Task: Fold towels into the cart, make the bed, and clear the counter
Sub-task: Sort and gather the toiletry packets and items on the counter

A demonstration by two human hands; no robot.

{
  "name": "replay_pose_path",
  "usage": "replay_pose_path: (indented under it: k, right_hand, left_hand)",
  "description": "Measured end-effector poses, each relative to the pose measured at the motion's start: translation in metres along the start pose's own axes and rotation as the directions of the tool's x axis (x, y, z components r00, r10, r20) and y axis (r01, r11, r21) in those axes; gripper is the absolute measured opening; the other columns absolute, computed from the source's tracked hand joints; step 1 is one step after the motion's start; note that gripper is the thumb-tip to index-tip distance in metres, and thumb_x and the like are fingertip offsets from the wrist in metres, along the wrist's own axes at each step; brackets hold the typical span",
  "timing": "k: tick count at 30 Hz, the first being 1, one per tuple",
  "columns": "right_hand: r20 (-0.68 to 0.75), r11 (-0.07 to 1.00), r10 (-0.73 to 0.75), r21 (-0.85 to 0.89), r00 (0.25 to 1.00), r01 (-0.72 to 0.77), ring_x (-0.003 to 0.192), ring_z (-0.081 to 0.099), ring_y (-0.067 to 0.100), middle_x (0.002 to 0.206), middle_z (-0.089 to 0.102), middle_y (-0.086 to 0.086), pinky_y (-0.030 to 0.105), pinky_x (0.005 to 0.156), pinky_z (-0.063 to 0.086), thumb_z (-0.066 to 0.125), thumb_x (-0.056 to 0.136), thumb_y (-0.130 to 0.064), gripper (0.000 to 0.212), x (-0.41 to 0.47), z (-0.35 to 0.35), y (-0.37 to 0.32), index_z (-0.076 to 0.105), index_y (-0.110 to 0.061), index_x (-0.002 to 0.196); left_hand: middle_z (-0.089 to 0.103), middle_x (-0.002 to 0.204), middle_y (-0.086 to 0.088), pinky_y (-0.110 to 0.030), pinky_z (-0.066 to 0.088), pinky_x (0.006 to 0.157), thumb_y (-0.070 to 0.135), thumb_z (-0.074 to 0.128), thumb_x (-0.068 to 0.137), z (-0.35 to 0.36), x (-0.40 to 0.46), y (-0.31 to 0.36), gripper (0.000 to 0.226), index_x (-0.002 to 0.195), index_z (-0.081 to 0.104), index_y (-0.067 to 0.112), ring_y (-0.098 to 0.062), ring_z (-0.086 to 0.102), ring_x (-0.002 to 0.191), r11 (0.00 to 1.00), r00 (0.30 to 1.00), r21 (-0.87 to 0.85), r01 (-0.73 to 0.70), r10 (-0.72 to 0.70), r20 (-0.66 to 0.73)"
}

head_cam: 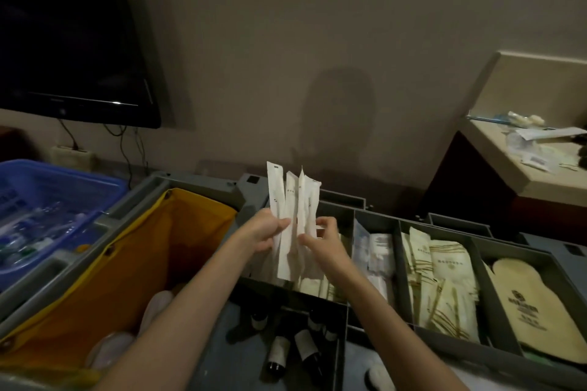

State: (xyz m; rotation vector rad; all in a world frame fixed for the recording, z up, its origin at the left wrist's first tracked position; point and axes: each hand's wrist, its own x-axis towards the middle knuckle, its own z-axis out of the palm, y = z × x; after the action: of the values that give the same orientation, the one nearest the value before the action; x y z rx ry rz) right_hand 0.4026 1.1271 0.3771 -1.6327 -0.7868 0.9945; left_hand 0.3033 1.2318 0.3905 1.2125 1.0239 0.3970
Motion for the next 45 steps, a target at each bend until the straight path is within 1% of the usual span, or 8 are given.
replay_pose_path:
  k: [10, 15, 20, 23, 29, 35, 39, 45]
  right_hand:
    - [-0.034, 0.996, 0.086, 0.026, 0.996, -0.086, 0.078, 0.053, 0.004, 0.095, 0.047, -0.008, 0.016, 0.056, 0.041, 0.054, 0.094, -0.012, 0.044, 0.003, 0.046, 0.019, 0.021, -0.027, 0.119]
    - [-0.096, 0.995, 0.095, 0.004, 0.991, -0.095, 0.086, 0.051, 0.007, 0.108, 0.044, -0.002, 0.019, 0.065, 0.043, 0.052, 0.094, -0.012, 0.044, 0.013, 0.053, 0.014, 0.017, -0.027, 0.114]
    - [-0.062, 0.986, 0.149, -0.066, 0.987, -0.153, 0.118, 0.048, 0.027, 0.135, 0.038, 0.01, 0.035, 0.082, 0.049, 0.053, 0.093, -0.009, 0.063, 0.013, 0.062, 0.013, 0.012, -0.022, 0.138]
    - [-0.028, 0.976, 0.13, -0.173, 0.991, -0.133, 0.124, 0.045, 0.029, 0.14, 0.036, 0.01, 0.036, 0.085, 0.053, 0.049, 0.093, -0.004, 0.063, 0.012, 0.061, 0.012, 0.017, -0.02, 0.145]
    - [-0.009, 0.914, -0.01, -0.406, 1.0, 0.005, 0.124, 0.047, 0.021, 0.14, 0.043, 0.007, 0.022, 0.083, 0.043, 0.044, 0.099, -0.014, 0.043, 0.012, 0.054, 0.015, 0.037, -0.013, 0.141]
    - [0.005, 0.542, -0.17, -0.835, 0.985, 0.098, 0.126, 0.034, 0.025, 0.131, 0.047, 0.001, 0.037, 0.1, 0.03, 0.048, 0.095, -0.033, 0.03, 0.026, 0.051, 0.024, 0.055, -0.025, 0.122]
    - [0.038, 0.589, -0.087, -0.804, 0.995, 0.082, 0.139, 0.01, 0.026, 0.151, 0.023, -0.003, 0.045, 0.11, 0.017, 0.057, 0.091, -0.039, 0.039, 0.03, 0.033, 0.03, 0.053, -0.03, 0.129]
    - [0.023, 0.648, -0.164, -0.752, 0.986, 0.125, 0.14, 0.012, 0.022, 0.151, 0.022, -0.005, 0.045, 0.111, 0.017, 0.065, 0.086, -0.033, 0.052, 0.038, 0.033, 0.044, 0.046, -0.03, 0.135]
  left_hand:
    - [0.061, 0.123, -0.013, -0.04, 0.049, 0.092, 0.012, 0.062, 0.09, -0.038, 0.02, -0.036, 0.033, 0.122, 0.056, 0.005, -0.029, 0.06, 0.112, 0.954, 0.978, 0.295, 0.046, 0.018, -0.208]
    - [0.054, 0.131, -0.011, -0.033, 0.047, 0.085, 0.018, 0.067, 0.086, -0.025, 0.031, -0.038, 0.05, 0.131, 0.046, 0.008, -0.027, 0.054, 0.117, 0.873, 0.967, 0.487, -0.017, 0.137, -0.213]
    - [0.062, 0.093, -0.013, -0.029, 0.043, 0.07, 0.015, 0.053, 0.095, -0.024, 0.043, -0.04, 0.014, 0.099, 0.062, 0.005, -0.021, 0.059, 0.084, 0.871, 0.966, 0.486, -0.064, 0.176, -0.188]
    - [0.055, 0.077, -0.012, -0.031, 0.043, 0.066, 0.012, 0.041, 0.098, -0.024, 0.048, -0.042, 0.027, 0.078, 0.058, 0.007, -0.02, 0.053, 0.071, 0.84, 0.981, 0.541, -0.032, 0.131, -0.145]
    - [0.065, 0.098, -0.015, -0.034, 0.05, 0.077, -0.003, 0.047, 0.092, -0.022, 0.051, -0.046, 0.027, 0.109, 0.065, 0.009, -0.028, 0.061, 0.089, 0.737, 0.94, 0.652, -0.178, 0.323, -0.107]
    - [0.063, 0.104, -0.008, -0.04, 0.055, 0.081, -0.003, 0.049, 0.091, -0.024, 0.055, -0.053, 0.026, 0.11, 0.055, 0.013, -0.021, 0.061, 0.091, 0.584, 0.861, 0.786, -0.204, 0.49, -0.14]
    - [0.064, 0.102, -0.006, -0.037, 0.055, 0.08, 0.001, 0.054, 0.09, -0.027, 0.053, -0.05, 0.025, 0.112, 0.059, 0.012, -0.019, 0.061, 0.09, 0.516, 0.855, 0.835, -0.19, 0.505, -0.118]
    - [0.049, 0.13, 0.003, -0.027, 0.037, 0.101, 0.017, 0.056, 0.093, -0.024, 0.055, -0.054, 0.033, 0.126, 0.056, 0.016, -0.013, 0.041, 0.123, 0.435, 0.81, 0.841, -0.322, 0.586, 0.007]
